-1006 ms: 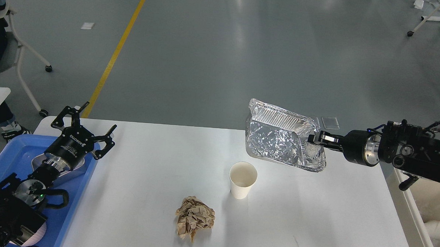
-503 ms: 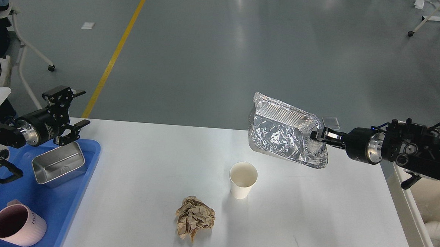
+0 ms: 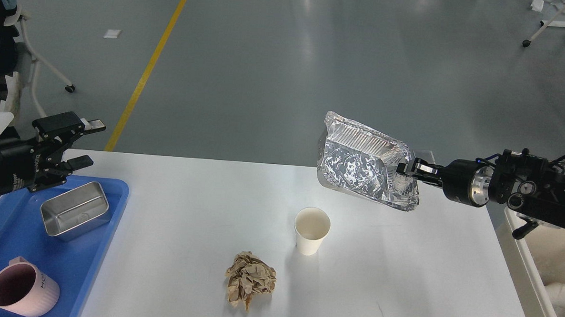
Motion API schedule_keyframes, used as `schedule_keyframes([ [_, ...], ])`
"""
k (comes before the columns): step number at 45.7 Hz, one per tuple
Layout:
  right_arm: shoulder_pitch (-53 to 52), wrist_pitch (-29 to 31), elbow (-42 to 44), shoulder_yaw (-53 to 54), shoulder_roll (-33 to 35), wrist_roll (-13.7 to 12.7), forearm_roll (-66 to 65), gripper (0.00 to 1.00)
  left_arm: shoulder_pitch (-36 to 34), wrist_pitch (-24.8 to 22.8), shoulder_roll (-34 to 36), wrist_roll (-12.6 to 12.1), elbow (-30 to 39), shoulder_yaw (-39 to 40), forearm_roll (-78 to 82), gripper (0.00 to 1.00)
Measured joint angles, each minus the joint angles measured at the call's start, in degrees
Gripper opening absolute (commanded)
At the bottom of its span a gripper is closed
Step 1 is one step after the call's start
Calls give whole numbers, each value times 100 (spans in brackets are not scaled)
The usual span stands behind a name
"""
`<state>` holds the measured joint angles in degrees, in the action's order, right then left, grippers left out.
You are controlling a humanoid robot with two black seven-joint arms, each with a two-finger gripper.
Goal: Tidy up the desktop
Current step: 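Hold the foil tray up with the right gripper while the left arm withdraws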
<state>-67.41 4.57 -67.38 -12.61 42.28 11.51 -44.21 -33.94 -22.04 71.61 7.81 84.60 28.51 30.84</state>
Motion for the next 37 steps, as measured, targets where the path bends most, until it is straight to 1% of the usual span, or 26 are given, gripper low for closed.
schedule_keyframes([
  [4,0,0,5,23,0,0,0,0,220,-145,706,11,447,-57,136,98],
  [6,1,0,7,28,0,0,0,0,276,-315,1054,32,552,-66,186,98],
  [9,9,1,13,40,0,0,0,0,317,-734,1593,55,624,-72,224,98],
  [13,12,7,21,54,0,0,-1,0,298,-1422,2262,81,634,-52,232,98],
  [17,12,12,29,56,-2,0,-7,0,202,-1992,2803,94,607,24,231,98],
  [19,12,15,31,57,-9,0,-8,0,125,-2197,2969,93,580,43,228,98],
  [22,12,30,30,57,-16,0,-9,0,-64,-2482,3139,65,509,66,223,98],
  [26,12,49,26,47,-16,3,-31,0,-283,-2656,3169,8,459,77,222,98],
  [33,15,91,24,-44,-25,8,-112,0,-556,-2754,3045,-122,433,81,222,98],
  [37,51,123,24,-81,-18,9,-212,0,-649,-2754,2756,-290,418,99,222,98],
])
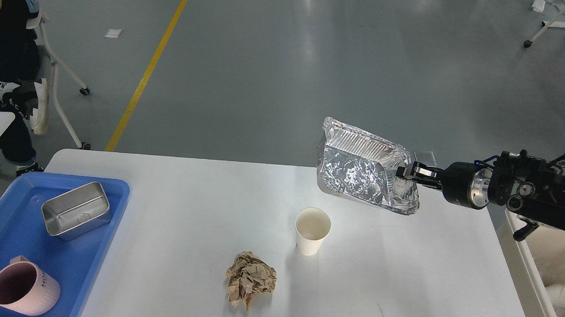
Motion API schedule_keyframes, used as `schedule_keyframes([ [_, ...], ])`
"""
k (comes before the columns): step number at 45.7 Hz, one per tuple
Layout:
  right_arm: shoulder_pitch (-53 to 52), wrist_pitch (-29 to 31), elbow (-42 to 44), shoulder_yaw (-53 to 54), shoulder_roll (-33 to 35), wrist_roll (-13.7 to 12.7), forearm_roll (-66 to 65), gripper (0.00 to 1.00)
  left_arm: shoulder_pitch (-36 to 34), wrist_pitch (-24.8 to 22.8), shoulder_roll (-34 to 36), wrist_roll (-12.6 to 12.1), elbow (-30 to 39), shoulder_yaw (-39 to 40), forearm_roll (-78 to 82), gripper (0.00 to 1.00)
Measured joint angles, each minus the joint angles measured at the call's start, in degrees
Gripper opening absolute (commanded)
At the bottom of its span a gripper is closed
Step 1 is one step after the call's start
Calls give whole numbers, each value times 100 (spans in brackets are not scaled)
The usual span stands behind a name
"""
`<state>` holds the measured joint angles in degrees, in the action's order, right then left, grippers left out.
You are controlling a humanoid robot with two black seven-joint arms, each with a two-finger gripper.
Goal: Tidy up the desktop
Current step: 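Hold the foil tray up with the right gripper while the left arm withdraws, then reach the left gripper to the white paper cup and grasp it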
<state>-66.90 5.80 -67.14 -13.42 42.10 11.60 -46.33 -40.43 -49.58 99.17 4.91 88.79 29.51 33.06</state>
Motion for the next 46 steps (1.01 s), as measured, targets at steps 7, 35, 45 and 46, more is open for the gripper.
schedule_keyframes([
  [7,161,22,17,-20,-23,-7,-113,0,-320,61,-915,-720,-155,11,31,98],
  [35,203,173,88,-434,-53,-268,-195,0,-1549,463,-5455,-2231,-1919,-71,1027,98],
  [45,195,221,98,-434,52,-263,-201,0,-1496,501,-6476,-2368,-2370,-119,1123,98],
  [46,195,230,101,-435,63,-264,-201,0,-1493,502,-6561,-2384,-2437,-120,1137,98],
])
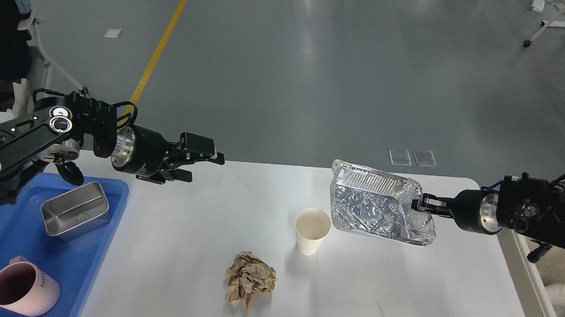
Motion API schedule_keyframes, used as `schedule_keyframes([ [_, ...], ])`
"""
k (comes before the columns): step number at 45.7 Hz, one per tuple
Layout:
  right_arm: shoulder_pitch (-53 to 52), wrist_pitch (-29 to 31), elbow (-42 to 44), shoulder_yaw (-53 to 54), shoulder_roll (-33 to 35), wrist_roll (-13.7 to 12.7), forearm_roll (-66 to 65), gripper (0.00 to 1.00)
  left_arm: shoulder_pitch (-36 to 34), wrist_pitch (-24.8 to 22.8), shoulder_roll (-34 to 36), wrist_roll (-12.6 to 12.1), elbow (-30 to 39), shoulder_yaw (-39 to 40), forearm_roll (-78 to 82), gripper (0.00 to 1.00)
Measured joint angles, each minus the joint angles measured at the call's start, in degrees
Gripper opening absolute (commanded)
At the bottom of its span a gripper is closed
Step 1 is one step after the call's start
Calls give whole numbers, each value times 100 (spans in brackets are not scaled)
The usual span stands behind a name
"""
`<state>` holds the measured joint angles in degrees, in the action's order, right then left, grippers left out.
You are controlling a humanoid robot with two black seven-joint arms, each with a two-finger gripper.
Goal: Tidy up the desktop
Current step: 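Reach the left gripper to the white paper cup and grasp it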
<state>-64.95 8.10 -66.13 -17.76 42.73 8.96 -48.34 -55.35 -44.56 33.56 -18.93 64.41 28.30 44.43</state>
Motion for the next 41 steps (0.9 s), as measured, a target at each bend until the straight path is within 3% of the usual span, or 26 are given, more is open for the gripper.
schedule_keyframes([
  [18,0,42,5,1,139,8,0,0,-23,204,-1841,-20,-1717,-3,431,98],
  [31,8,43,-4,7,177,18,4,0,-29,362,-2622,-23,-2022,-1,621,98],
  [41,17,43,-21,8,241,24,6,0,14,404,-2840,-39,-2108,-118,660,98],
])
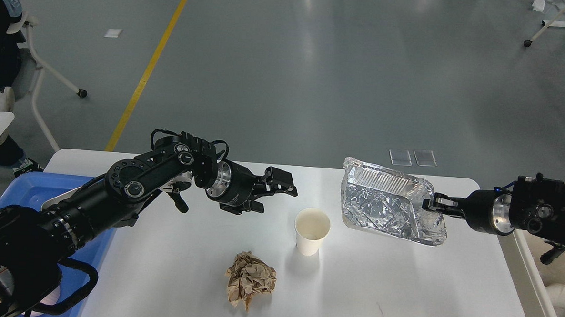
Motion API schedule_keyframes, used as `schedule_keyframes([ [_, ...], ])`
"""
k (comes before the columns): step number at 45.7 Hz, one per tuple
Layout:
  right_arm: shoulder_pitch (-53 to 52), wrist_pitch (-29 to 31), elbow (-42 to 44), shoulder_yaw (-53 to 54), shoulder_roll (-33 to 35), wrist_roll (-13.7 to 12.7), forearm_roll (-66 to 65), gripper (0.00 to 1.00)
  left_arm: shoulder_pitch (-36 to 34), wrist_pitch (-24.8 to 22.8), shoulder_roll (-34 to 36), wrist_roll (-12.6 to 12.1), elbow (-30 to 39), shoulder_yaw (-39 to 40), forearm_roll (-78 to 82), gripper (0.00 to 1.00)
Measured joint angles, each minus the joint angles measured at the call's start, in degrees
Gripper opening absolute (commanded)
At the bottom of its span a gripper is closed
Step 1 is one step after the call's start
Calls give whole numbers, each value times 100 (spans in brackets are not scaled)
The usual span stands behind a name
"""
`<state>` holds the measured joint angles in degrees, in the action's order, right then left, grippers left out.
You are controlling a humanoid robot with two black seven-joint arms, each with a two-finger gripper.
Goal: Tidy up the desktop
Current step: 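Reach the left gripper to the white paper cup and grasp it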
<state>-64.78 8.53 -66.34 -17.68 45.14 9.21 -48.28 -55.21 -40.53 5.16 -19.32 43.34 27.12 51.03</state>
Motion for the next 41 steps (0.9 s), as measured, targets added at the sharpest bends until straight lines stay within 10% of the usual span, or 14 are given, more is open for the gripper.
schedule_keyframes([
  [21,27,0,-18,17,62,32,-6,0,37,216,-582,42,-472,-244,117,96],
  [28,27,0,-20,31,119,37,-6,0,123,214,-663,104,-500,-245,387,61],
  [41,35,0,-25,55,186,80,-6,0,109,182,-675,123,-496,-528,677,29],
])
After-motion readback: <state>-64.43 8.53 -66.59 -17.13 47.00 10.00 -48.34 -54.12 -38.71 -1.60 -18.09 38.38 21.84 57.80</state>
